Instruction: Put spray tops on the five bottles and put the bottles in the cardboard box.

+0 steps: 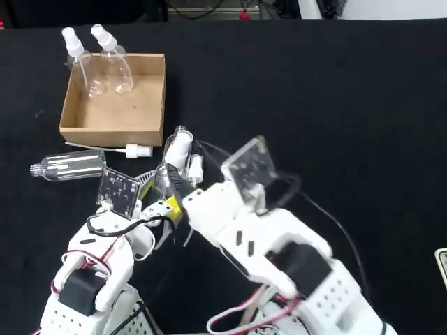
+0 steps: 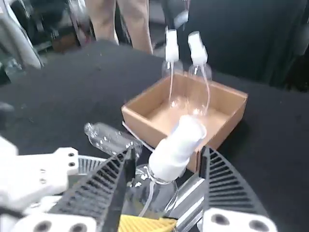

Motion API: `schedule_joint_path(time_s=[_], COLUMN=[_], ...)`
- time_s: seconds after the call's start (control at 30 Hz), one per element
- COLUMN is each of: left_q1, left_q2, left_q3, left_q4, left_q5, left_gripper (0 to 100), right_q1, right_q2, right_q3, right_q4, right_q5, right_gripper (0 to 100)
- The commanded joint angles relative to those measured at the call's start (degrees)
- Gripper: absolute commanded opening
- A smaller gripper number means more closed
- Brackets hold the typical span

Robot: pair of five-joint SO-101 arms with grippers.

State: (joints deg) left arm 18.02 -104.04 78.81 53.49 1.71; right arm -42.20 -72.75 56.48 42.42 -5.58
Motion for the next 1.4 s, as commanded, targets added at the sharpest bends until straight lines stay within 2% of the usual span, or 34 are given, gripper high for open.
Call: schedule_joint_path(time_s=[0.0,0.07,0.2,0.37,0.63,0.83,1.03,1.37], left_q1=[-0.4,-0.4,-0.4,-0.4,-0.4,-0.4,-0.4,-0.4], left_q2=[-0.5,-0.5,-0.5,-0.5,-0.5,-0.5,-0.5,-0.5], left_q3=[-1.2,-1.2,-1.1,-1.1,-1.2,-1.2,-1.2,-1.2], left_q4=[-0.1,-0.1,-0.1,-0.1,0.0,-0.1,-0.1,0.0], left_q5=[0.4,0.4,0.4,0.4,0.2,0.2,0.2,0.2], left_gripper=[13,13,13,13,13,13,13,13], right_q1=[2.8,5.9,10.6,12.4,12.0,11.7,6.5,7.5], right_q2=[-6.0,-7.5,-4.8,7.1,22.2,22.2,22.3,21.7], right_q3=[-3.8,-3.9,-4.0,-8.4,-17.0,-16.2,-14.6,-16.0], right_q4=[1.8,1.0,-4.0,-7.7,-7.4,-6.9,-7.0,-6.9], right_q5=[1.5,1.4,1.4,1.5,1.4,1.3,1.8,1.8], right_gripper=[21.1,20.4,10.9,9.8,9.8,9.8,9.9,9.9])
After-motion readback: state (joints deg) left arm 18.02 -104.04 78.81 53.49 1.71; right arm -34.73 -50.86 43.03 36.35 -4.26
